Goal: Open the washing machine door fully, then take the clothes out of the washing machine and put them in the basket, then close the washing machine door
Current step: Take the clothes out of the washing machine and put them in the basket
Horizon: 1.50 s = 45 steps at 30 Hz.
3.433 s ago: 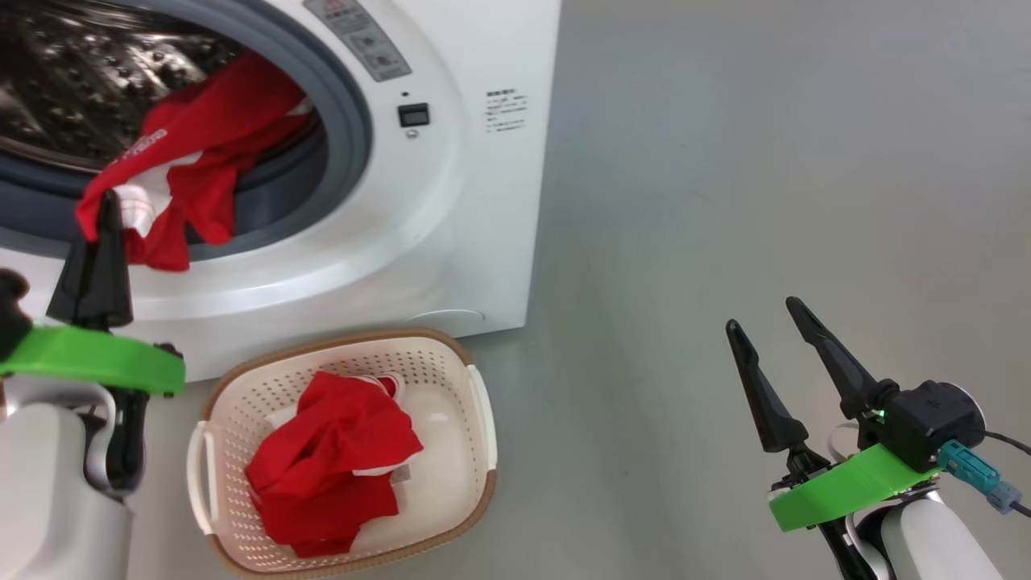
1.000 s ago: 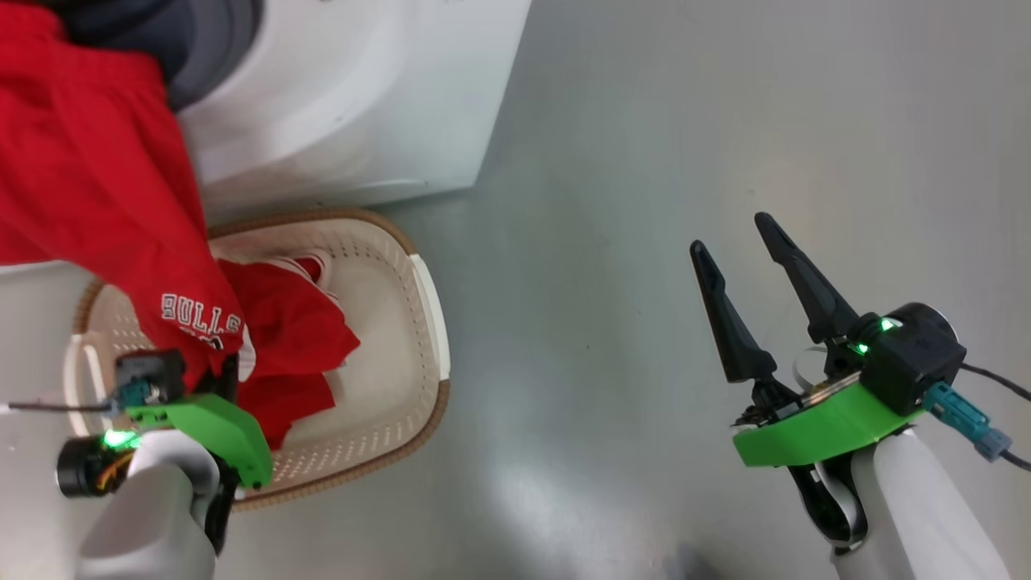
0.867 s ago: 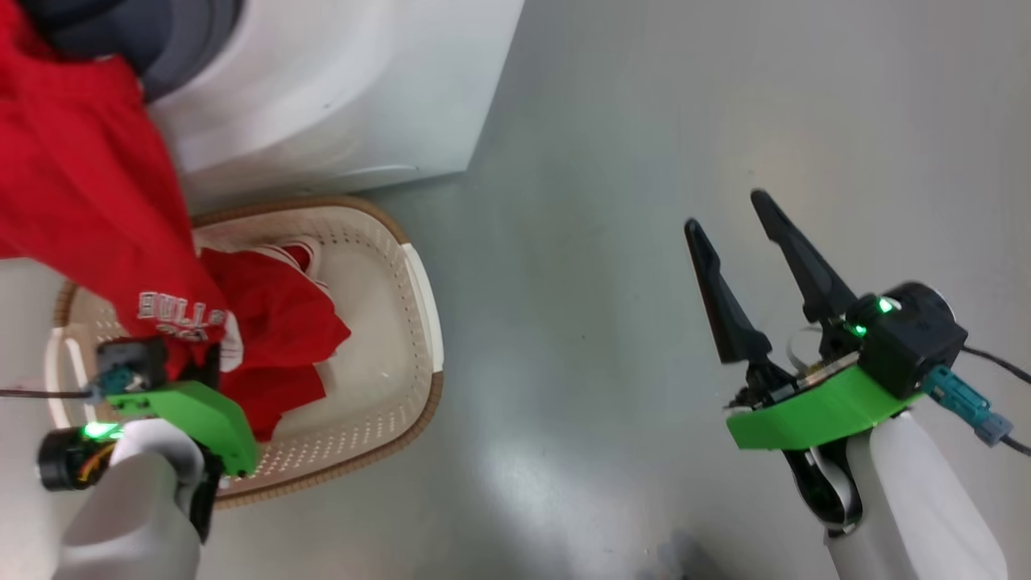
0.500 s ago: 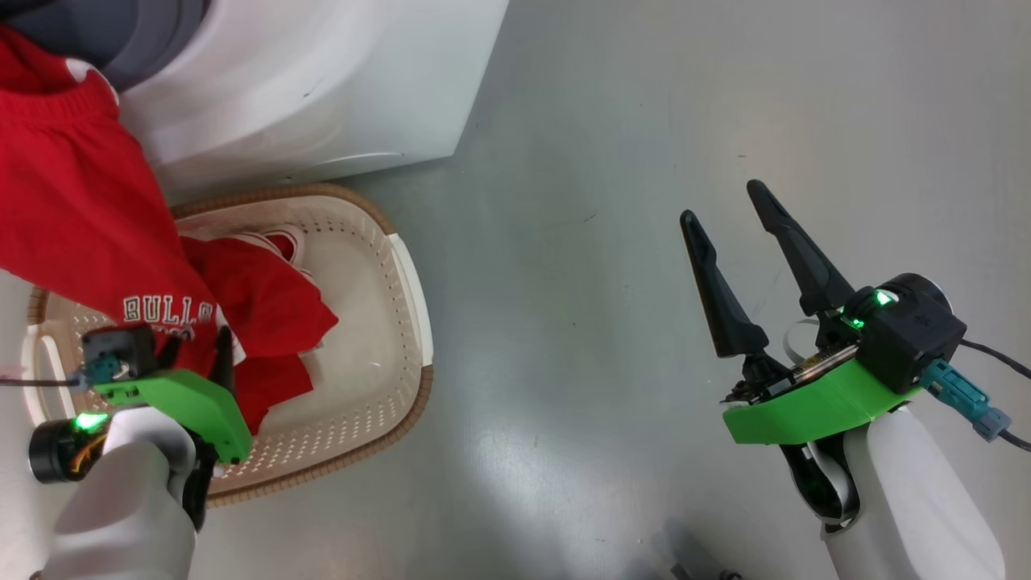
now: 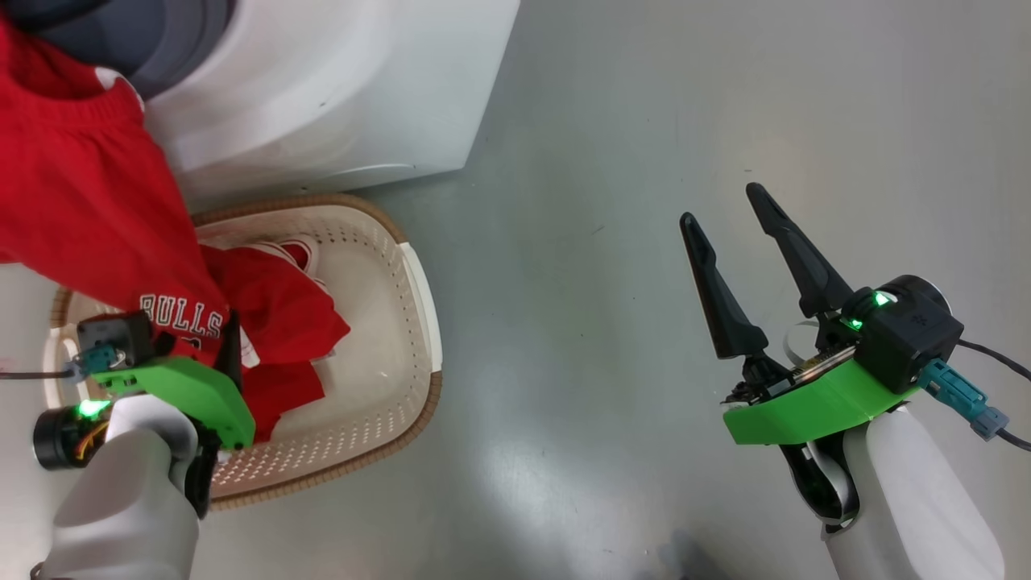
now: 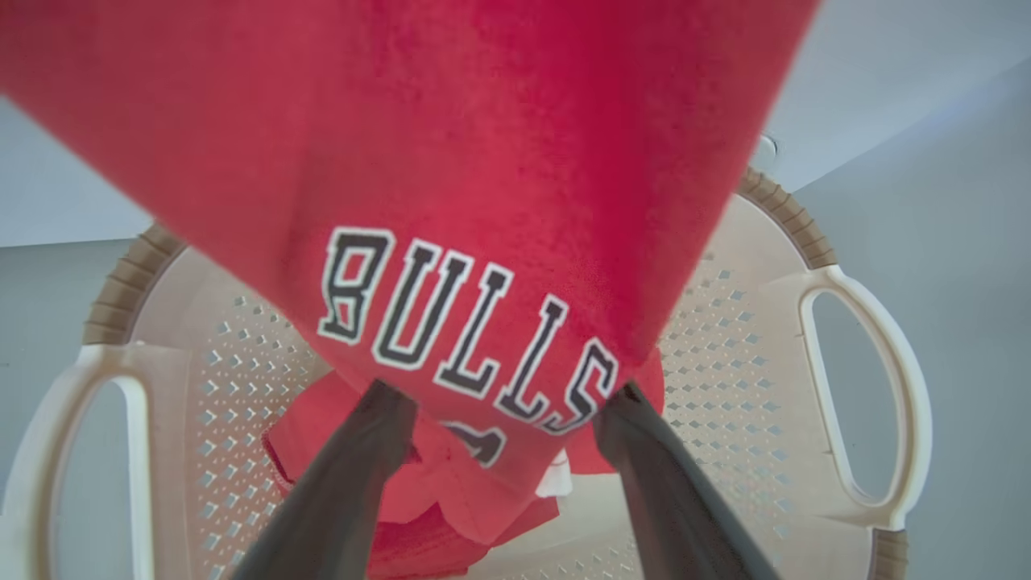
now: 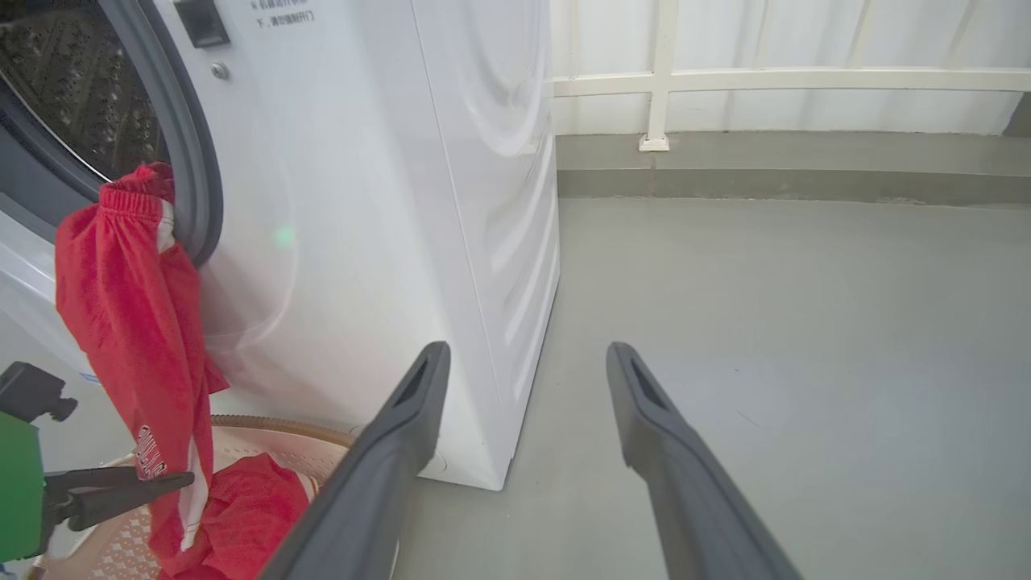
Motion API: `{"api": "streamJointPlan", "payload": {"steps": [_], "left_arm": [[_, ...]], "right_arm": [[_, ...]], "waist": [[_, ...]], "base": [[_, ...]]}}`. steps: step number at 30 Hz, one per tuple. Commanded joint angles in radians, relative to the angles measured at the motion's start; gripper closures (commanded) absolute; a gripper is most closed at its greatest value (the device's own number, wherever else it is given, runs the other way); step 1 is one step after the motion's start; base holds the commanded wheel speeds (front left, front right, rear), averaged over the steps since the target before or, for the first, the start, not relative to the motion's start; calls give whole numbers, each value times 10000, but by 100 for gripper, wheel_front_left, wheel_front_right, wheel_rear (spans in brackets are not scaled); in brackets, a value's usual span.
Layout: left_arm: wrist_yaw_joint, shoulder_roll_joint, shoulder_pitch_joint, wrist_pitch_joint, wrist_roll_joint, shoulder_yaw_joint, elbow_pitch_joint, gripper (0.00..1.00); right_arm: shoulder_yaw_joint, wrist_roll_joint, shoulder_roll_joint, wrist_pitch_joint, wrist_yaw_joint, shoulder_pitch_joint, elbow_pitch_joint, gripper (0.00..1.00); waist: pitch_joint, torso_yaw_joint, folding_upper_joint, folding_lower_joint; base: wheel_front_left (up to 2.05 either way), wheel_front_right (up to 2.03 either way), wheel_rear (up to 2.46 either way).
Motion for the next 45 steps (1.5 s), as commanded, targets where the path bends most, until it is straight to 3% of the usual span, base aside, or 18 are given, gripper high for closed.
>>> {"api": "streamJointPlan", "payload": {"steps": [1,15,30,45], "left_arm": [[-30,358,212,-107,-128,183,-215,0],[-30,484,1028,-107,-496,690,-2418,0],[-31,238,2567,-107,667,2472,-5473,0],[-31,-408,4921,-107,2181,3518,-9834,0]], "right_arm": [[211,-49,-30,-48,16,90,-183,0],[-2,-73,-232,-48,16,419,-158,0],[-135,-46,-420,-48,16,792,-110,0],[-294,-34,-522,-48,16,1000,-185,0]], "waist": [[-88,55,0,0],[-621,513,0,0],[-1361,869,0,0],[-1558,1058,0,0]], "base": [[0,0,0],[0,0,0],[0,0,0],[0,0,0]]}}
